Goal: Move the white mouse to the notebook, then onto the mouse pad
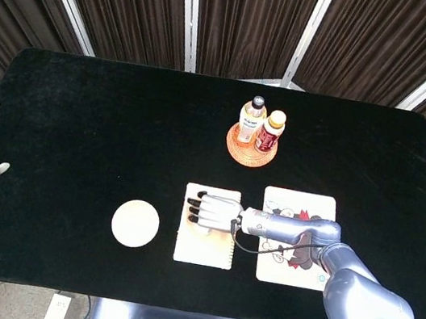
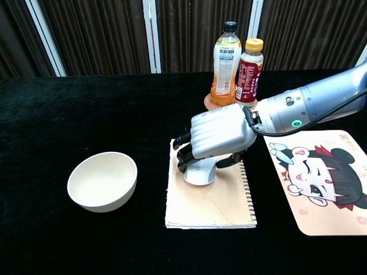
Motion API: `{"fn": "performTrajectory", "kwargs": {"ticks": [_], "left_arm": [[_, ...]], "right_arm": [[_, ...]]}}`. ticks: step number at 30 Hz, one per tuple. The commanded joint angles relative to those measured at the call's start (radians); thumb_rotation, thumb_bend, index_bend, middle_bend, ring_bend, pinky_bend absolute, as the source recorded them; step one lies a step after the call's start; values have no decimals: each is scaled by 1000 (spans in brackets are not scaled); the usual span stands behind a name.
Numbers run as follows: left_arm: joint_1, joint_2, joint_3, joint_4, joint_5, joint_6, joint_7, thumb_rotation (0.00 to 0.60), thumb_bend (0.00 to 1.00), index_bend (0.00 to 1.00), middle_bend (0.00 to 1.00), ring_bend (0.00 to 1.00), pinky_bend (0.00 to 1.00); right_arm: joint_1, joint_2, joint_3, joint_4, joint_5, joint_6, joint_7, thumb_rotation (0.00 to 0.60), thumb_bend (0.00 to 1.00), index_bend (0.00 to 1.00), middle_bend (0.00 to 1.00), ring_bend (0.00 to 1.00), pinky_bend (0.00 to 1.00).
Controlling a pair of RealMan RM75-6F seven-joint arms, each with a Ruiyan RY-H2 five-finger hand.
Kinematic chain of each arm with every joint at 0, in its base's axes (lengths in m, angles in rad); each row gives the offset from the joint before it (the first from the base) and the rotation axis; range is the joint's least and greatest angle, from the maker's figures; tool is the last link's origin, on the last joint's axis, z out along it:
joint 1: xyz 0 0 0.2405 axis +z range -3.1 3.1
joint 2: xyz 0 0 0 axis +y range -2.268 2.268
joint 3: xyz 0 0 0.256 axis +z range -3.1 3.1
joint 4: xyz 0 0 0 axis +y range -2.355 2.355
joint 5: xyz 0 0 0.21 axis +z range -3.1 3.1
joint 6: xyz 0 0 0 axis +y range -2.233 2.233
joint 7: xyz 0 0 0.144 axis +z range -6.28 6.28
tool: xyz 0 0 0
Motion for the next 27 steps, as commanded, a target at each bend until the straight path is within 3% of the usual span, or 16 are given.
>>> {"fn": "performTrajectory", "kwargs": {"ticks": [1, 8, 17, 27], "left_arm": [[0, -1, -1, 0, 1, -1, 1, 600, 0, 0, 0, 0, 0], [1, -1, -2, -2, 2, -4, 2, 600, 0, 0, 0, 0, 0], [5, 5, -4, -9, 9, -11, -9, 600, 0, 0, 0, 0, 0], [8, 13, -2, -14, 18, -24, -25, 600, 0, 0, 0, 0, 0]], "right_arm": [[-3, -8, -11, 14, 1, 21, 15, 600, 621, 259, 324, 191, 433], [-7, -17, -23, 47, -5, 91, 43, 600, 726, 441, 482, 373, 591], [-12, 46, -21, 37, 4, 182, 29, 600, 741, 451, 495, 385, 607], [-121, 271, -66, -81, 41, 231, -63, 600, 741, 451, 495, 385, 605]]}}
